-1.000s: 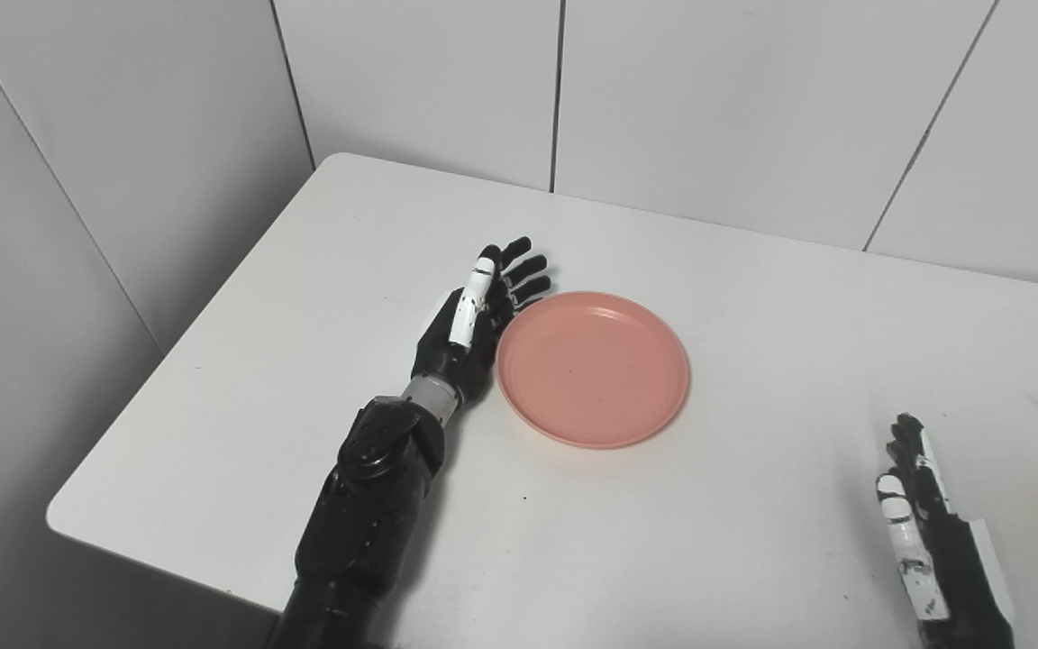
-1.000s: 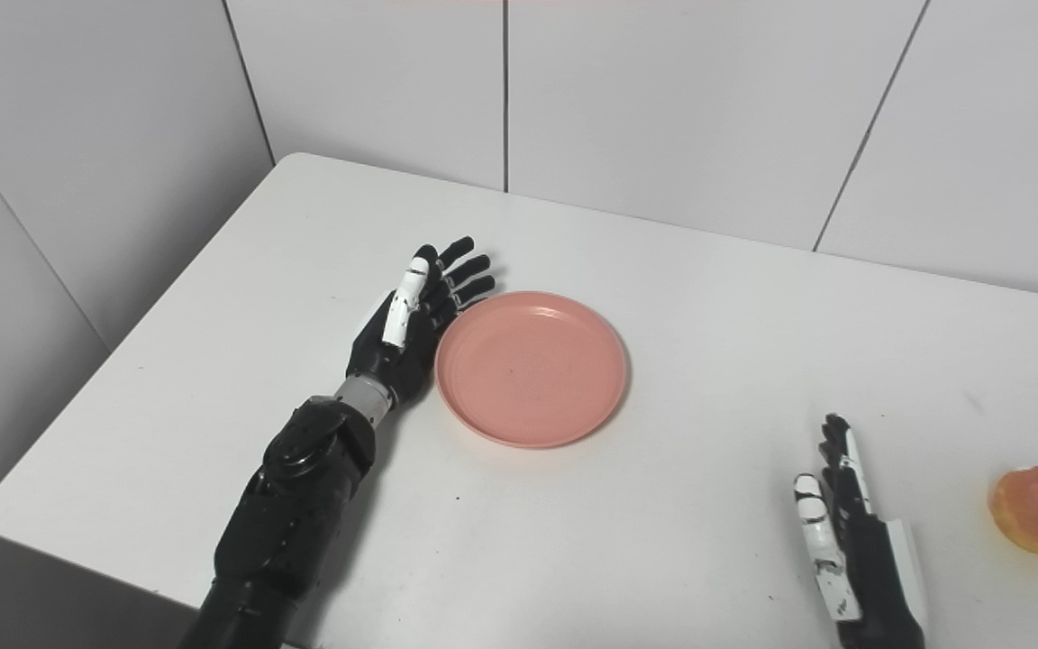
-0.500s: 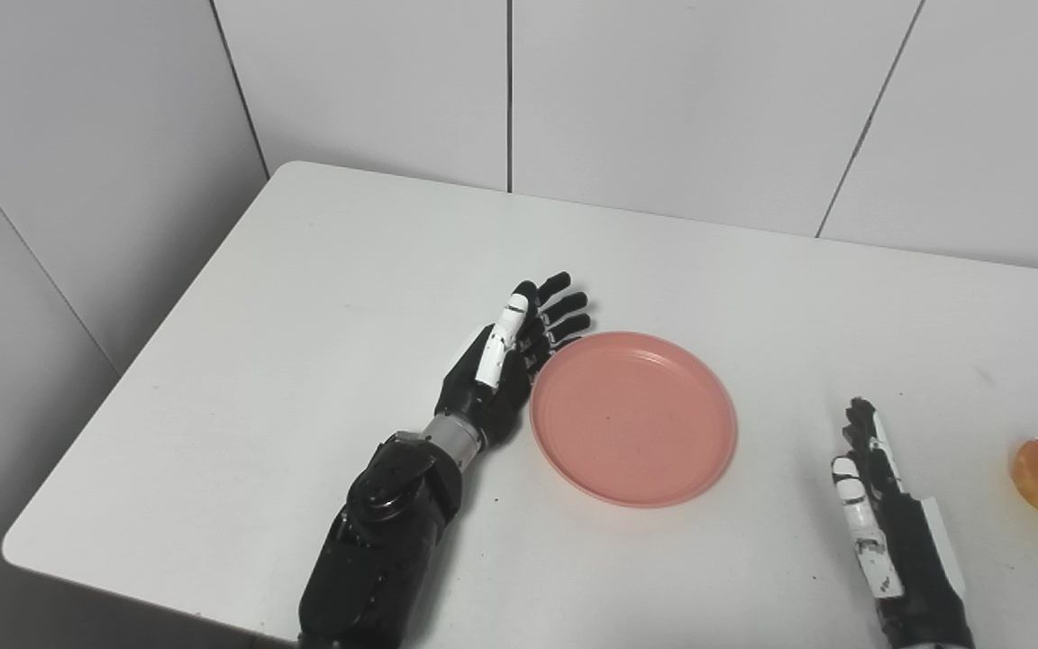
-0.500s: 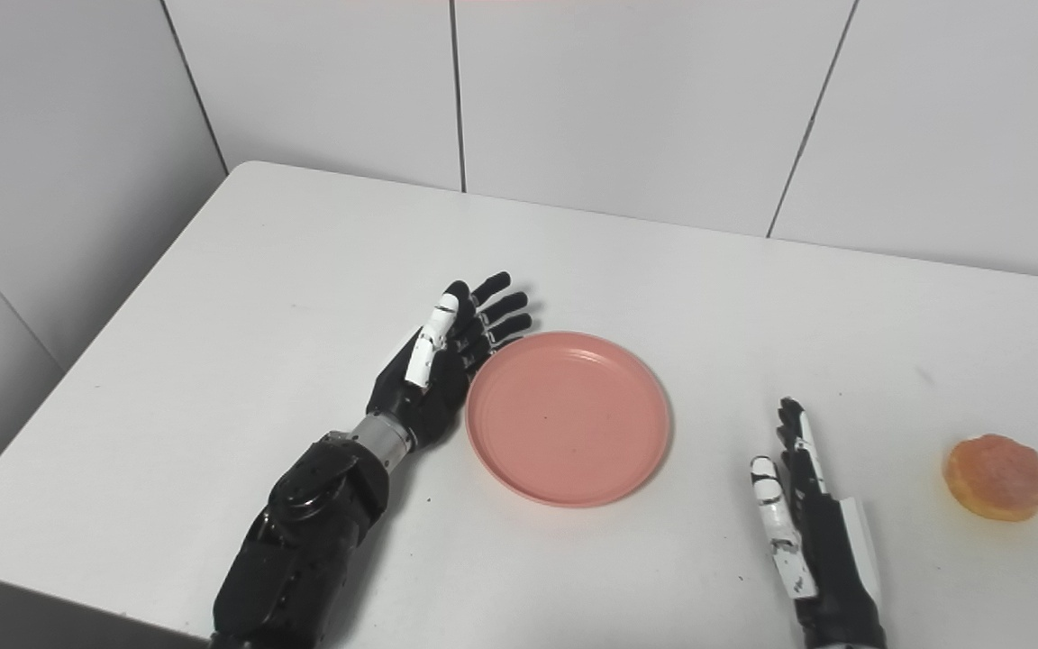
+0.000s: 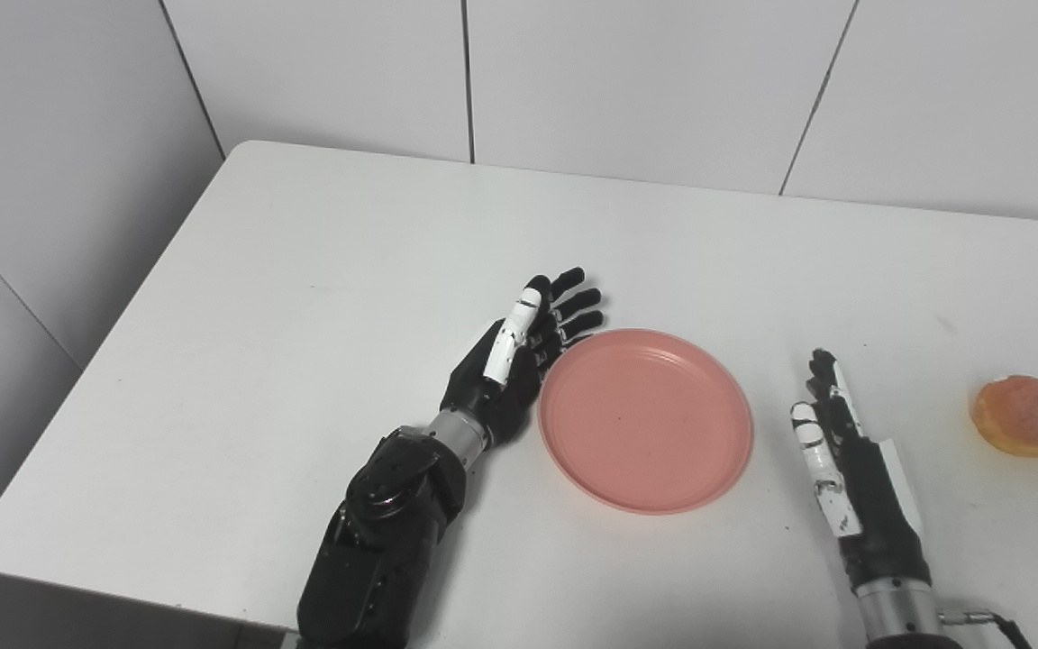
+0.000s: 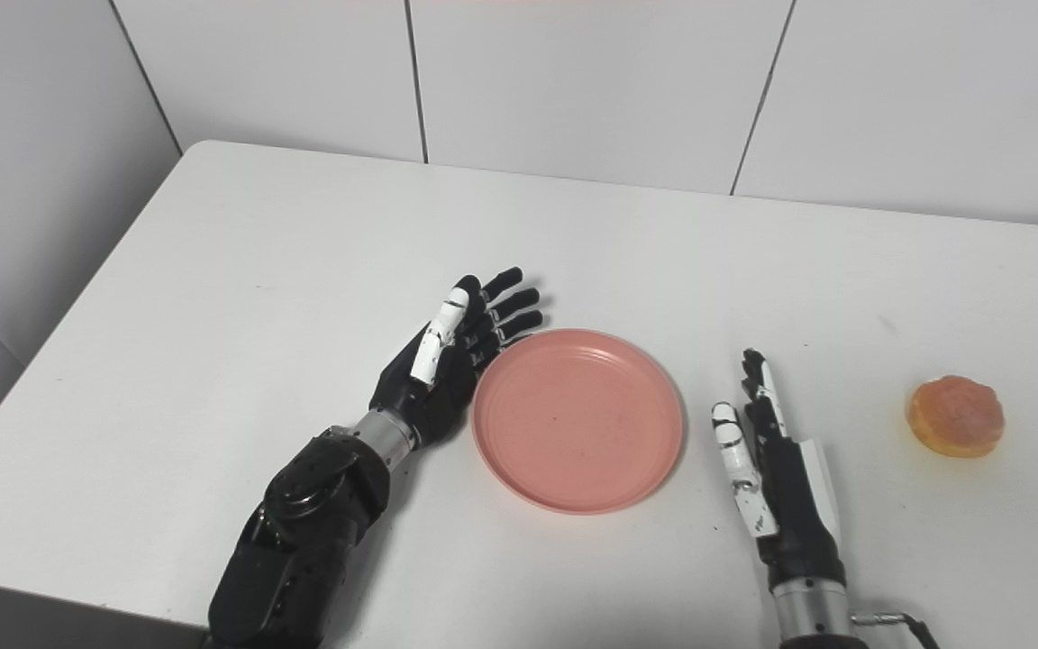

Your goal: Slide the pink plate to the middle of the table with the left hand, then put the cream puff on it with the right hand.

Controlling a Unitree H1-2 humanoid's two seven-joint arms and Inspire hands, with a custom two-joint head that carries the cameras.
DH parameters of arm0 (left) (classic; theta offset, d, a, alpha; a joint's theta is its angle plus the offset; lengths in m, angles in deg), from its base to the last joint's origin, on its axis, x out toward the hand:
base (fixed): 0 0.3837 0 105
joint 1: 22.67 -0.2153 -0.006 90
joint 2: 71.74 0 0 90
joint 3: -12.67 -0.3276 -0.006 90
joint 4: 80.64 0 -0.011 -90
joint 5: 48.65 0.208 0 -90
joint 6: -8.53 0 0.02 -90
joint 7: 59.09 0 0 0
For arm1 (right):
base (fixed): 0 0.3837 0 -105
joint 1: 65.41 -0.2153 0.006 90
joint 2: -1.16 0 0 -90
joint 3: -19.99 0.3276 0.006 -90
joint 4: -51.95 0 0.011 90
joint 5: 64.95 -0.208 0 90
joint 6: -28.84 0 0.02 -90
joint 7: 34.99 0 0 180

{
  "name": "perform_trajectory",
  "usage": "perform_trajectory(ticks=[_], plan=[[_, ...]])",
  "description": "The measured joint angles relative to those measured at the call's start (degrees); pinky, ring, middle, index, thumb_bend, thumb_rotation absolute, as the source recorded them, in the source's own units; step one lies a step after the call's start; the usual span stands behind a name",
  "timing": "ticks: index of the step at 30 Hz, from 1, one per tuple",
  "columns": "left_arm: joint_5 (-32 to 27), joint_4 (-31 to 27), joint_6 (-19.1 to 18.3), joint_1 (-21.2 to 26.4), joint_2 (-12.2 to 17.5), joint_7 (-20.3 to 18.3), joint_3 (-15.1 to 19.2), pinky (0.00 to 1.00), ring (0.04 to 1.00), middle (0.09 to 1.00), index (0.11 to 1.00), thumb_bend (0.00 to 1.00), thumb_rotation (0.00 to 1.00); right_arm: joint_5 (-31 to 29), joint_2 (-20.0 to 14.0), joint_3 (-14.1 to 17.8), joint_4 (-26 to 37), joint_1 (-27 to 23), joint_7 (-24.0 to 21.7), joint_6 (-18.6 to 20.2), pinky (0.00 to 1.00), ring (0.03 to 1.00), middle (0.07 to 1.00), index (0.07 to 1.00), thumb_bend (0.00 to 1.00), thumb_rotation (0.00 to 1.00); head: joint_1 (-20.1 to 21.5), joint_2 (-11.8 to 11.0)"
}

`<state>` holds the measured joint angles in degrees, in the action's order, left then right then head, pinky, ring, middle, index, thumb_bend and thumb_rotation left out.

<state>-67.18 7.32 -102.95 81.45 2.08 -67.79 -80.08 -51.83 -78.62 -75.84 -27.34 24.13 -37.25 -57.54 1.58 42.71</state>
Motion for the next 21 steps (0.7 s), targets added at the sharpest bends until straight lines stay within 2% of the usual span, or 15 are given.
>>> perform_trajectory(ticks=[5,7,9,15,21], plan=[[-0.10,-0.19,0.00,-0.27,0.06,-0.29,0.13,0.89,0.895,0.905,0.901,0.41,1.00,0.92,-0.01,-0.30,-0.09,-0.11,0.38,-0.01,0.95,0.988,1.000,0.998,0.31,1.00,0.44,0.09],[-0.11,-0.22,-0.07,-0.27,0.06,-0.30,0.28,0.89,0.895,0.903,0.898,0.41,1.00,0.95,-0.01,-0.28,-0.14,-0.19,0.44,-0.01,0.95,0.987,1.000,0.998,0.30,1.00,3.50,0.09],[-0.12,-0.22,-0.09,-0.27,0.05,-0.28,0.49,0.89,0.895,0.902,0.897,0.41,1.00,0.96,-0.03,-0.24,-0.25,-0.31,0.66,-0.01,0.95,0.987,1.000,0.996,0.29,1.00,4.48,-0.09],[-0.55,0.02,-0.04,-0.25,0.00,-0.38,1.26,0.91,0.907,0.920,0.918,0.41,1.00,3.07,-0.08,-0.06,-0.46,-0.74,1.84,-0.01,0.93,0.963,0.978,0.982,0.40,1.00,6.68,-0.35],[-0.66,1.14,0.81,0.25,0.02,-1.01,2.06,0.90,0.906,0.920,0.919,0.41,1.00,5.87,-0.31,-0.06,0.07,-1.11,2.41,-0.02,0.91,0.950,0.957,0.963,0.35,1.00,9.49,-1.05]])
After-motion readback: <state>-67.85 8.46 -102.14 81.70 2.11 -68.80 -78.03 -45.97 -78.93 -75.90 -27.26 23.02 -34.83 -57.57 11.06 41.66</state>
